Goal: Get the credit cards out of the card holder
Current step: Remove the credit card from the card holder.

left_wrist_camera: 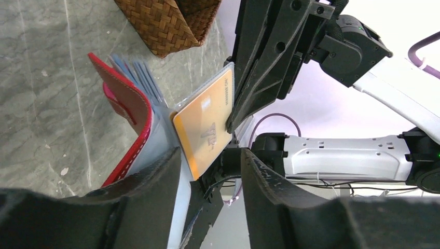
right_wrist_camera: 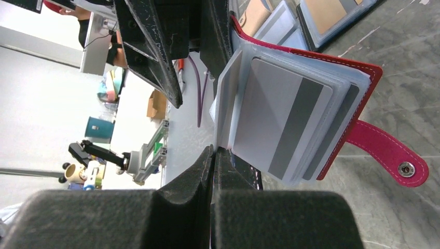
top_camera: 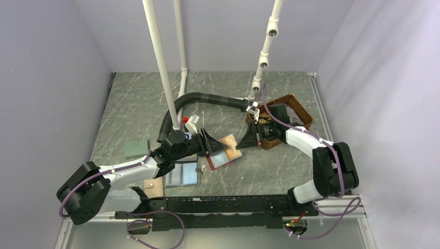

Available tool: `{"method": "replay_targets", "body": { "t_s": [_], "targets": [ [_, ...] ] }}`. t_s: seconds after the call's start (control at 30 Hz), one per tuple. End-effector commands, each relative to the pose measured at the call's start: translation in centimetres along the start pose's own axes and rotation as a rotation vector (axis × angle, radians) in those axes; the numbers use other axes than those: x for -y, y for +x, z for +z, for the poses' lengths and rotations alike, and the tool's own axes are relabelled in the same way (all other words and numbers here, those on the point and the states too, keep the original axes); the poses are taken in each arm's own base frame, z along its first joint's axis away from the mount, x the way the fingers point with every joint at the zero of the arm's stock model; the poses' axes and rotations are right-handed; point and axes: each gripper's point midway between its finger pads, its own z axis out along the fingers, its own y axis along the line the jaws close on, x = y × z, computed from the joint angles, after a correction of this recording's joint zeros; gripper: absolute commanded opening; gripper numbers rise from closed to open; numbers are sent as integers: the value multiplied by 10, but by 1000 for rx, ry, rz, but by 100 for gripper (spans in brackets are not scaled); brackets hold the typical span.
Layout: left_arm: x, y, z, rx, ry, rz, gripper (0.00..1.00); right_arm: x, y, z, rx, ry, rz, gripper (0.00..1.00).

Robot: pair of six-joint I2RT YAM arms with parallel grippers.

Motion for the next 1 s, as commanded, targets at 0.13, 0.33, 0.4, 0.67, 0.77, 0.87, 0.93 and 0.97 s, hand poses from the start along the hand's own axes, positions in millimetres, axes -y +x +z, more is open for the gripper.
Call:
{"method": "replay_targets", "body": {
  "t_s": [0.13, 0.33, 0.4, 0.67, 0.77, 0.87, 0.93, 0.97],
  "targets": [
    [-12, -2, 8, -1, -48, -20, 45, 0, -3, -1, 15, 7, -9, 0],
    [-36, 3, 17, -23, -71, -47, 48, 22, 0, 1, 29, 98, 43, 0],
    [-44, 6, 20, -39, -88, -61, 48, 26, 1, 1, 30, 111, 57, 0],
    [-63, 11, 25, -36, -86, -125, 48, 40, 5, 6, 28, 142, 115, 0],
    [-67, 13, 26, -30, -79, -154, 48, 42, 4, 7, 29, 139, 146, 0],
    [-70, 15, 29, -36, -71, -184, 48, 43, 4, 7, 28, 131, 172, 0],
    [-71, 17, 32, -42, -64, -200, 48, 44, 3, 8, 32, 129, 166, 0],
    [-72, 18, 33, -44, -60, -207, 48, 44, 2, 8, 34, 130, 164, 0]
  ]
}}
